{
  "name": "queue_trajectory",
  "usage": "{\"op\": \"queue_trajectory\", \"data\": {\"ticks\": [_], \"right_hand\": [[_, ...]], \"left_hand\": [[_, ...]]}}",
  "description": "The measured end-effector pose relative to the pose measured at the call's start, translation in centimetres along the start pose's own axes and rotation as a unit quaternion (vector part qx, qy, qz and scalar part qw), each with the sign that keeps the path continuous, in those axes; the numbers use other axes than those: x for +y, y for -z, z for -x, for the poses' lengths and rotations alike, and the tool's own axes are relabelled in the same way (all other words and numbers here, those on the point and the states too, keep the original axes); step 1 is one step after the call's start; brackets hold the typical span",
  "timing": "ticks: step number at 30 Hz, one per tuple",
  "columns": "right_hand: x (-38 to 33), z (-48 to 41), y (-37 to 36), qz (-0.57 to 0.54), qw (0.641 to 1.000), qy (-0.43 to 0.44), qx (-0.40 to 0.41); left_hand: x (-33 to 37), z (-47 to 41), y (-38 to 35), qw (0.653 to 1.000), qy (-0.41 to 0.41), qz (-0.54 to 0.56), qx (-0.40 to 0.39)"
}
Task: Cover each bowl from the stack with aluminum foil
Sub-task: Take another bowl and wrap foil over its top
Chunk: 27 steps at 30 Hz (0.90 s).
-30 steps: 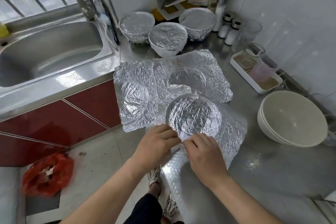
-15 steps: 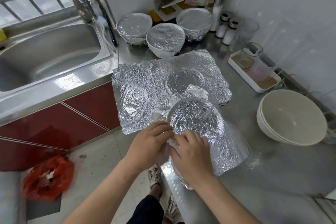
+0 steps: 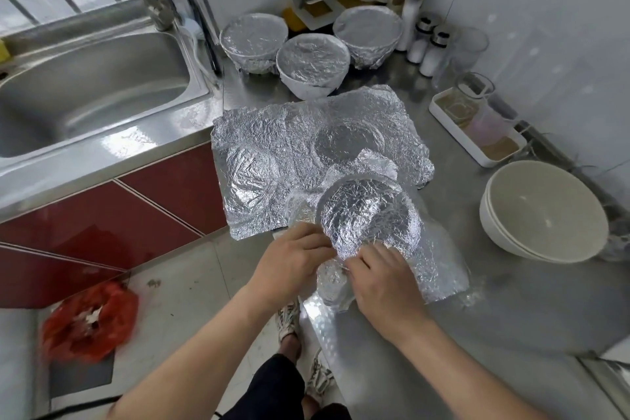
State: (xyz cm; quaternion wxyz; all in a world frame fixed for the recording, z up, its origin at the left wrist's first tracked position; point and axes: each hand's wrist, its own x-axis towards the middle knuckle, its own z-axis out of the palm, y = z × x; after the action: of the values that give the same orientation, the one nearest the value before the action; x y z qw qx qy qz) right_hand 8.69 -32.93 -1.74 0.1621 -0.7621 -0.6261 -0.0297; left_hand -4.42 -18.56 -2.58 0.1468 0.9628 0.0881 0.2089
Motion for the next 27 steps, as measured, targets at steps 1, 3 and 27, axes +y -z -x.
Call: {"op": "queue_trajectory", "data": {"ticks": [1, 3, 27], "right_hand": [[-0.2, -0.1, 0.0, 0.000, 1.000, -0.001, 0.007], [-0.7, -0.2, 0.1, -0.008, 1.000, -0.007, 0.018], [-3.9, -2.2, -2.6, -0.065, 0.984, -0.132, 0.097]], "left_hand": [[-0.1, 0.0, 0.0, 1.000, -0.004, -0.001, 0.005], [-0.2, -0.2, 0.1, 1.000, -0.013, 0.002, 0.010], [3.2, -2.2, 0.1, 0.665, 0.616, 0.410, 0.103]]}}
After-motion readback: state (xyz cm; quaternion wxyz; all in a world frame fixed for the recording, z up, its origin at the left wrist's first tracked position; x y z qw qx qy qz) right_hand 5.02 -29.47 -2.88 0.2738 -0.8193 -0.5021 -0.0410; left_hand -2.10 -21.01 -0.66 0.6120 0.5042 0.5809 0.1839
